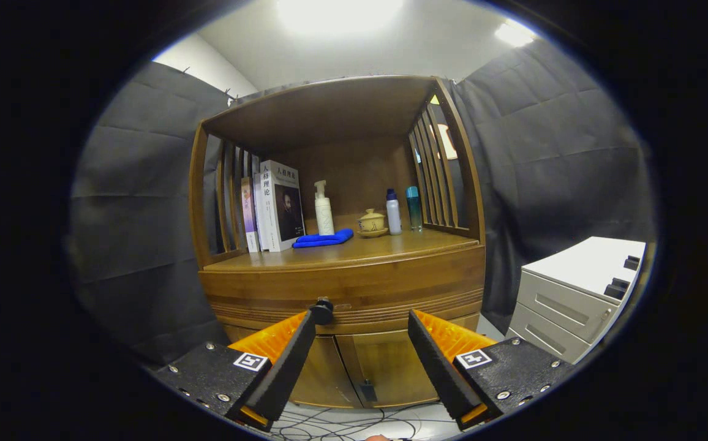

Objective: Pull open the drawer, take out the items inside it, and place them on the countertop above the cabinet.

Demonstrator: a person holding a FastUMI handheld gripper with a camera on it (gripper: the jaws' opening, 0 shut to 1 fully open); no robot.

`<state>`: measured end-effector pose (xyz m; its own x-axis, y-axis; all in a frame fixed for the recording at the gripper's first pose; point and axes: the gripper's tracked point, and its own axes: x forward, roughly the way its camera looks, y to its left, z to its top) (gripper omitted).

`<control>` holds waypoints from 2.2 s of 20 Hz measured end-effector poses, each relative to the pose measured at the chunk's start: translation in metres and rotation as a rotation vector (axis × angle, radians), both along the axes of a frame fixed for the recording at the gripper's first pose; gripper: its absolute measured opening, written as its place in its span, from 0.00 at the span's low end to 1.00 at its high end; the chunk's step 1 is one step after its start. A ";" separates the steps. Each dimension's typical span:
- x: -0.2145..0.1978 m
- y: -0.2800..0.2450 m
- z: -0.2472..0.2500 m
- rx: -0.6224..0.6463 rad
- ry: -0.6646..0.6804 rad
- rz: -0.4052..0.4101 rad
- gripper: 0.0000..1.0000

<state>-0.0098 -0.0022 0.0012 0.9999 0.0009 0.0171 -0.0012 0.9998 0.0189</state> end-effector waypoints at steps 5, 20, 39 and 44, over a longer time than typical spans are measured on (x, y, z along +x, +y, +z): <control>0.012 -0.002 -0.004 0.020 0.009 0.028 0.96; 0.105 0.038 -0.040 -0.022 0.107 0.103 0.96; 0.146 0.053 -0.077 -0.167 0.172 0.112 0.42; 0.127 0.049 -0.077 -0.159 0.180 0.109 0.36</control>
<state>0.1171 0.0469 -0.0762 0.9807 0.0973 -0.1697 -0.1199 0.9844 -0.1284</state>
